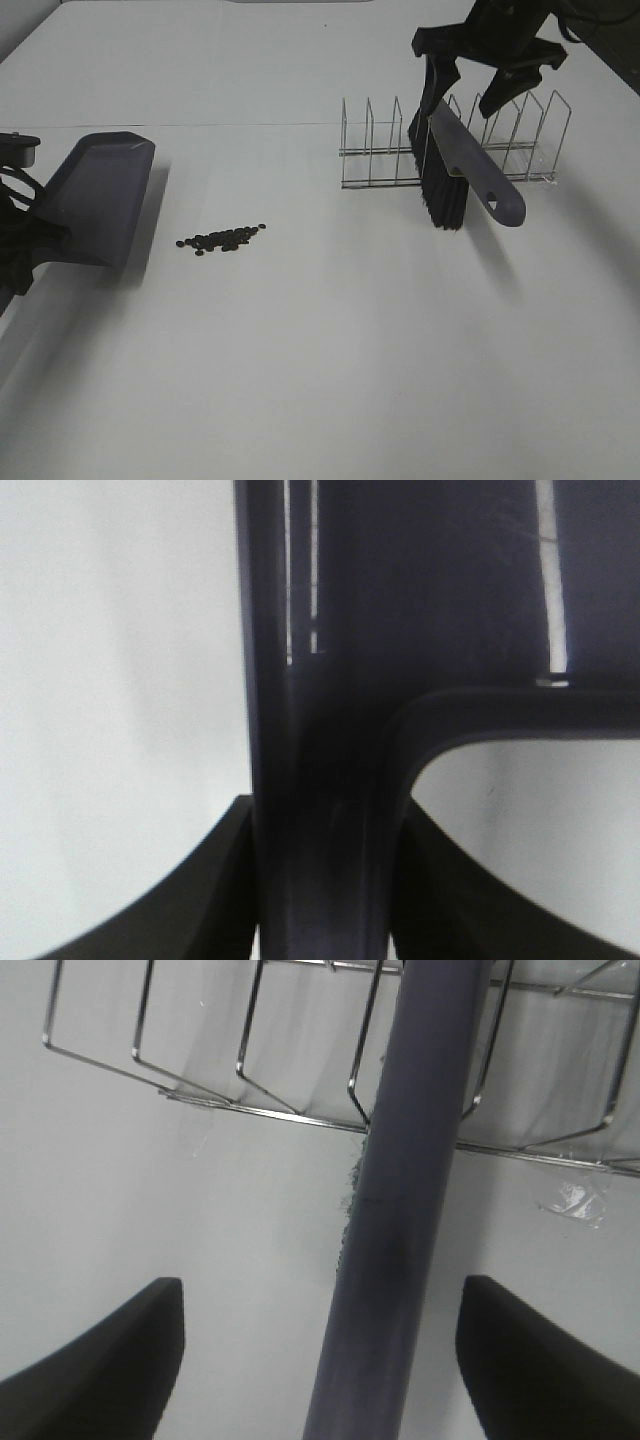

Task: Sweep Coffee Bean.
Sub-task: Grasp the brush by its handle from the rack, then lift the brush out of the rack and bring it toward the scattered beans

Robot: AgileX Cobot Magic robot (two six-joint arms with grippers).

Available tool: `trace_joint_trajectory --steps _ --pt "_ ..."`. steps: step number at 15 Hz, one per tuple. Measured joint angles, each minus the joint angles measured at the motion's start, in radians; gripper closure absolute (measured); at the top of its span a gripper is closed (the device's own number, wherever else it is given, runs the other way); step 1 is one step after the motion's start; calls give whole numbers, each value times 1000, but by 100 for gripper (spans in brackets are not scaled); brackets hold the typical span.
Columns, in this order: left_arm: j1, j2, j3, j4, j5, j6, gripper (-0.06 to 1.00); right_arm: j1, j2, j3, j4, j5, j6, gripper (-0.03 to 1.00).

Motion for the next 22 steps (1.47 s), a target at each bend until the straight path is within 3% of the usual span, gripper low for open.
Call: trace_joint_trajectory --steps 3,7,11,22 --pt "0 0 0 0 11 0 61 0 102 0 2 0 -1 27" --pt "0 0 0 0 22 3 61 0 147 0 1 -2 -1 37" --pt "0 0 0 0 22 3 61 0 148 -3 -10 -1 9 60" --pt "0 0 0 0 24 28 61 -2 -10 -3 -63 7 34 62"
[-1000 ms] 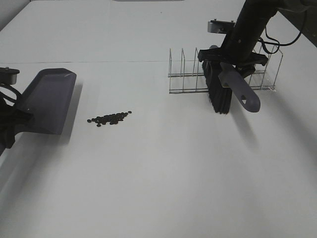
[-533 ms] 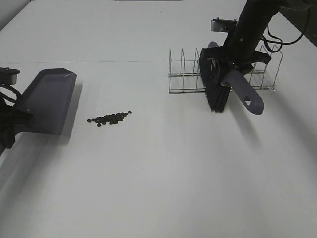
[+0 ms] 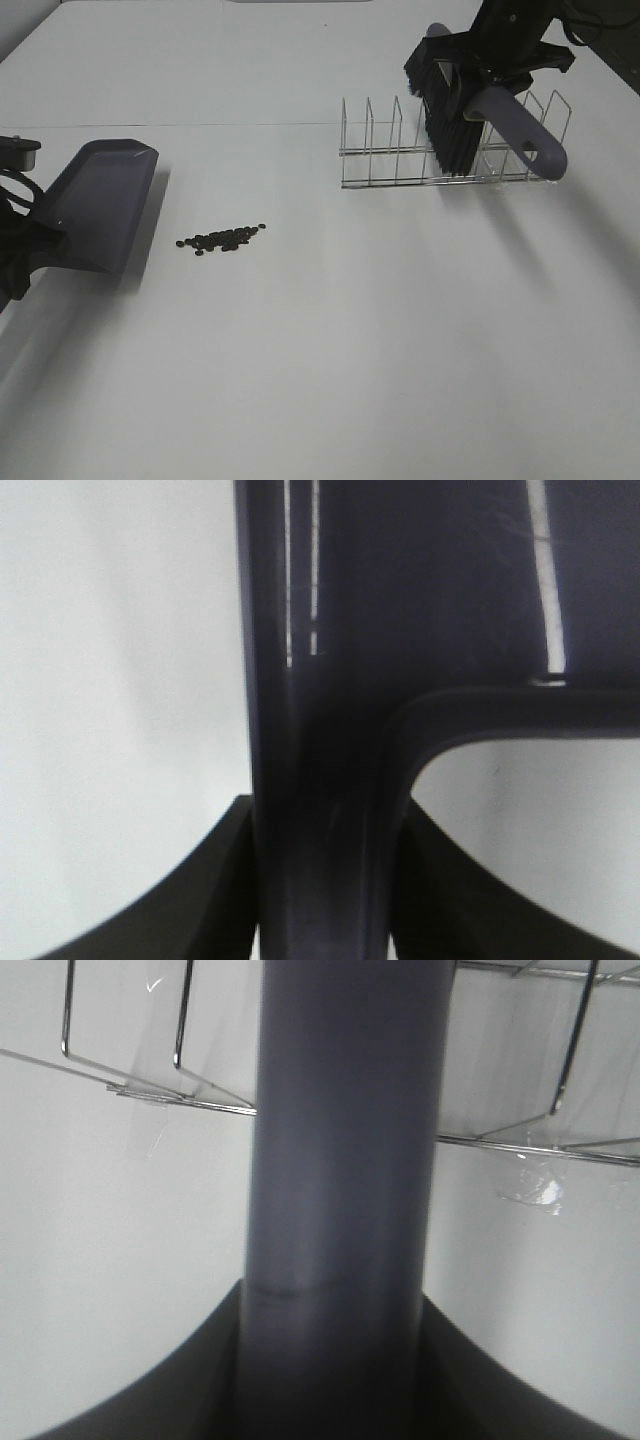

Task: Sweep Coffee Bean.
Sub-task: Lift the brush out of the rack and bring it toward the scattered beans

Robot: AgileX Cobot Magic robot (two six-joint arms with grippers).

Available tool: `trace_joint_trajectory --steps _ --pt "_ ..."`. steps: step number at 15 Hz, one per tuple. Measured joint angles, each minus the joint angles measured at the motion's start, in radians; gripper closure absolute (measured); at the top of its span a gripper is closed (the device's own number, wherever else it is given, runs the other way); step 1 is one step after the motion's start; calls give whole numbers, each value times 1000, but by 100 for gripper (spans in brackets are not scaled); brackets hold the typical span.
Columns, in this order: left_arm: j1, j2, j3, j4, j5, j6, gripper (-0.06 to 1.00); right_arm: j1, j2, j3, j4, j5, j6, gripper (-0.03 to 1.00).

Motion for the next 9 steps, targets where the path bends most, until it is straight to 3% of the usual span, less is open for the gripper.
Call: trace_joint_trajectory --steps 6,9 --pt "0 0 0 4 0 17 61 0 -146 7 -27 1 28 62" --pt "0 0 0 3 0 19 61 0 -256 120 -26 0 29 62"
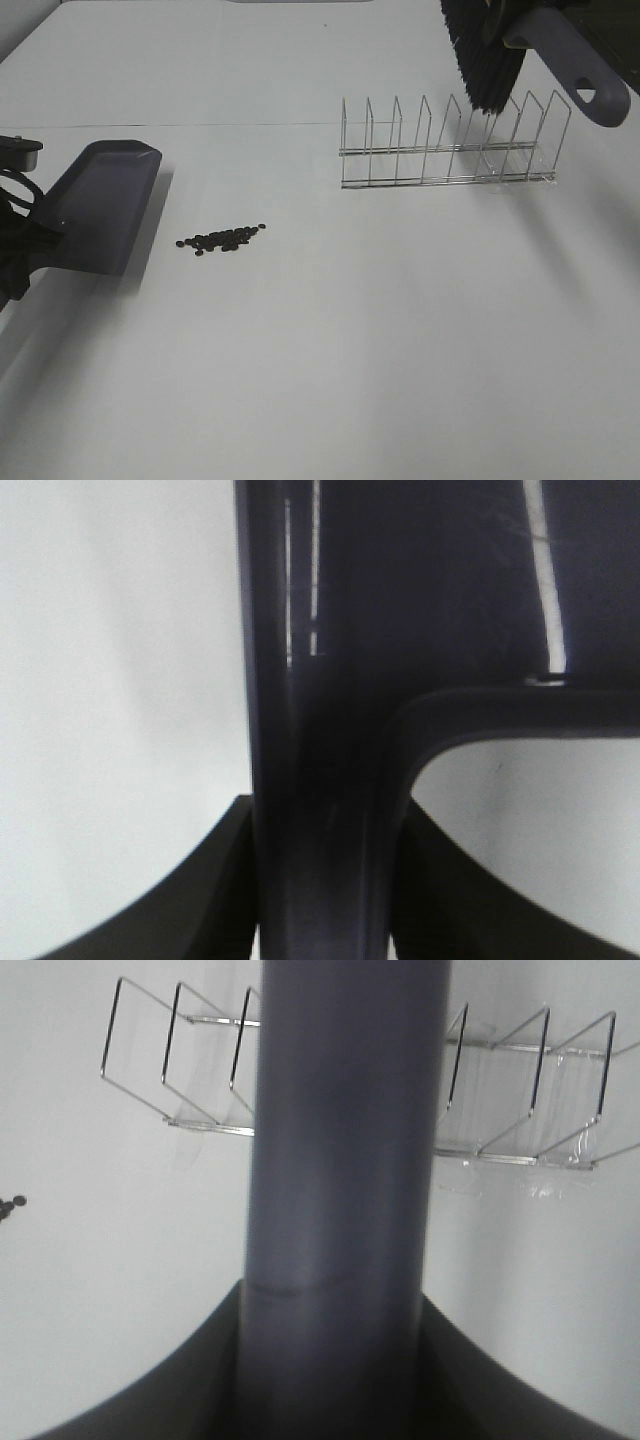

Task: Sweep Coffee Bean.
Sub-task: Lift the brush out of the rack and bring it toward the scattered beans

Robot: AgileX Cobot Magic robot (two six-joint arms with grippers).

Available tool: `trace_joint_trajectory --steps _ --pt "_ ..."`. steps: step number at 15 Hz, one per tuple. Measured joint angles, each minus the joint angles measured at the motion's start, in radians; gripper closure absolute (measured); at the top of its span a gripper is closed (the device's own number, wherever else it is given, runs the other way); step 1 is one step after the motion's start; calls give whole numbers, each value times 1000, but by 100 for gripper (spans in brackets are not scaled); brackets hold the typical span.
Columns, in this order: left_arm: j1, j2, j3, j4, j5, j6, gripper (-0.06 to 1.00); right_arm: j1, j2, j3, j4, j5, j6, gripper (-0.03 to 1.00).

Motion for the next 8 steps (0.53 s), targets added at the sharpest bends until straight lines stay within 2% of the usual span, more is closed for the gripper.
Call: trace_joint_trajectory --steps 4,8 --pt "0 0 0 6 0 0 61 0 -157 225 0 2 0 62" --pt "0 0 0 52 12 0 61 0 -291 500 0 -6 0 62"
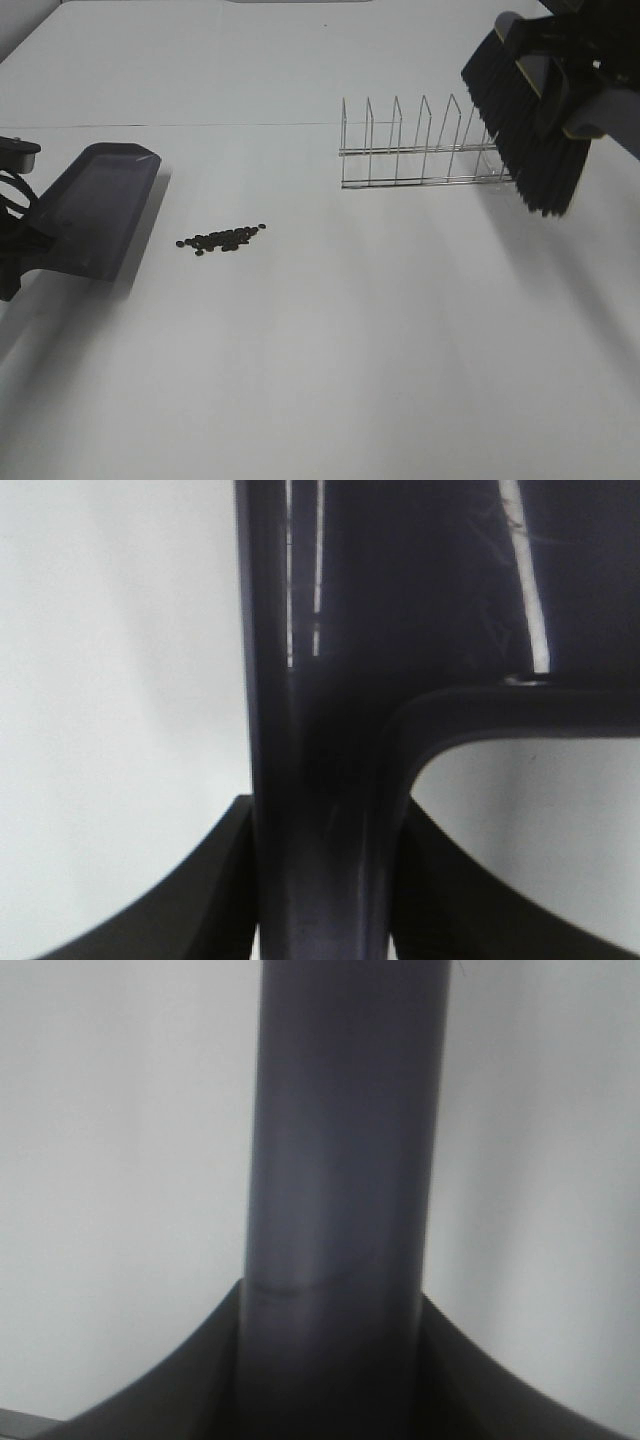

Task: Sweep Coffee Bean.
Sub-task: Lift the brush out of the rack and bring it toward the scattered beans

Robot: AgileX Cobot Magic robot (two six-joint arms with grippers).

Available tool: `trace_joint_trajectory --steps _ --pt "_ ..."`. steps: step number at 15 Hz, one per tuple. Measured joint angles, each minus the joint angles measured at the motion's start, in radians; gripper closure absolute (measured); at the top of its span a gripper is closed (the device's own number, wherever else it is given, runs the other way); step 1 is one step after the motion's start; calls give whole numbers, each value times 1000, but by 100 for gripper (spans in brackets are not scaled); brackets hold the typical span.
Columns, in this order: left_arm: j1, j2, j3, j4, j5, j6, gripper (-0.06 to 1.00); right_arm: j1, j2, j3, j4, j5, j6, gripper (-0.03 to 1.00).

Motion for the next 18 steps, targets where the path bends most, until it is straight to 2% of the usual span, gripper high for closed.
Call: trace_joint_trajectory --steps 4,6,7,8,10,12,14,16,17,18 --pt "0 0 0 53 15 0 61 16 -15 159 -20 -60 20 62" --pt "0 0 0 95 15 1 61 167 -4 200 -221 -103 171 62" --pt "-1 0 0 104 15 1 61 204 4 199 -253 -108 204 62" --pt "-10 0 0 136 18 1 61 274 29 184 -326 -107 257 62" --pt "-52 0 0 190 17 -27 61 373 109 120 -392 -96 293 62" --pt "-101 0 0 237 8 -92 61 436 219 14 -396 -60 302 62" --pt "-133 0 0 257 9 -121 61 466 310 -103 -401 -12 300 62" --pt "-138 9 0 259 13 -127 61 484 377 -187 -401 -1 279 62" --pt "-138 48 -11 260 38 -129 61 503 458 -301 -401 -1 251 62" --pt "-138 75 -27 259 57 -130 61 507 497 -352 -403 -1 228 62"
